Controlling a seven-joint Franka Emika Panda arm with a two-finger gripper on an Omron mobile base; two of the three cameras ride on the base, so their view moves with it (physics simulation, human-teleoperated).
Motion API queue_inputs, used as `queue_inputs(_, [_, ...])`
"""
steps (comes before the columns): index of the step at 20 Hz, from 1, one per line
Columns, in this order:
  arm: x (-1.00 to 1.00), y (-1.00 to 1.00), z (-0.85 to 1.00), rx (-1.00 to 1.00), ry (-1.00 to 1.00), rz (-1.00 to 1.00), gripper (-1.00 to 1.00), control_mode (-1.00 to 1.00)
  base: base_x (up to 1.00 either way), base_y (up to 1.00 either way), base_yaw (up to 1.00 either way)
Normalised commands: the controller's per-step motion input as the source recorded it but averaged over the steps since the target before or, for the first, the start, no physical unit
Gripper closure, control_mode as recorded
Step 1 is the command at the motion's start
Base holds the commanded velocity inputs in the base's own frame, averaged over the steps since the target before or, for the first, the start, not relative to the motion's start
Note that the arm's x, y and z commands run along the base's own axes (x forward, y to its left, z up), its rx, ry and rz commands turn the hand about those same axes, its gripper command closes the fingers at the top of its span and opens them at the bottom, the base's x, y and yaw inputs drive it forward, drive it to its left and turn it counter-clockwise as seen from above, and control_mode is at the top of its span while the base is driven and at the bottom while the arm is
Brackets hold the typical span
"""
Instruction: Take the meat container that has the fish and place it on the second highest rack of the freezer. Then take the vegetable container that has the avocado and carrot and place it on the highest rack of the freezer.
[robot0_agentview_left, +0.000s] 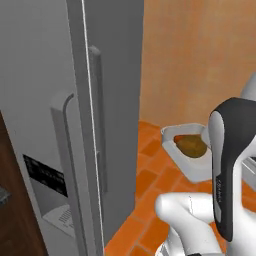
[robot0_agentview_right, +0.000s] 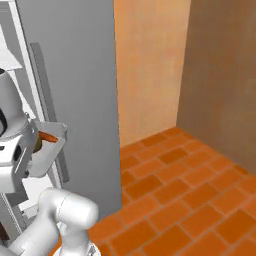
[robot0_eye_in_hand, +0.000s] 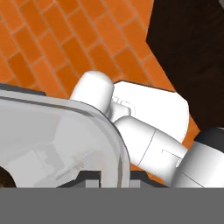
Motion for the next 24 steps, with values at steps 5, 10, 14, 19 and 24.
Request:
queue_inputs(5, [0.00, 0.00, 0.00, 0.00, 0.00, 0.00, 1.00, 1.00, 0.35, -0.66, 0.50])
queue_inputs(10, [0.00, 0.00, 0.00, 0.00, 0.00, 0.00, 1.00, 1.00, 0.76, -0.52, 0.46])
queue_inputs(14, [0.00, 0.00, 0.00, 0.00, 0.00, 0.00, 1.00, 1.00, 0.85, -0.41, 0.45])
queue_inputs(19, [0.00, 0.00, 0.00, 0.00, 0.00, 0.00, 1.00, 1.00, 0.20, -0.01, 0.78])
queue_inputs(24, [0.00, 0.00, 0.00, 0.00, 0.00, 0.00, 1.00, 1.00, 0.21, -0.01, 0.82])
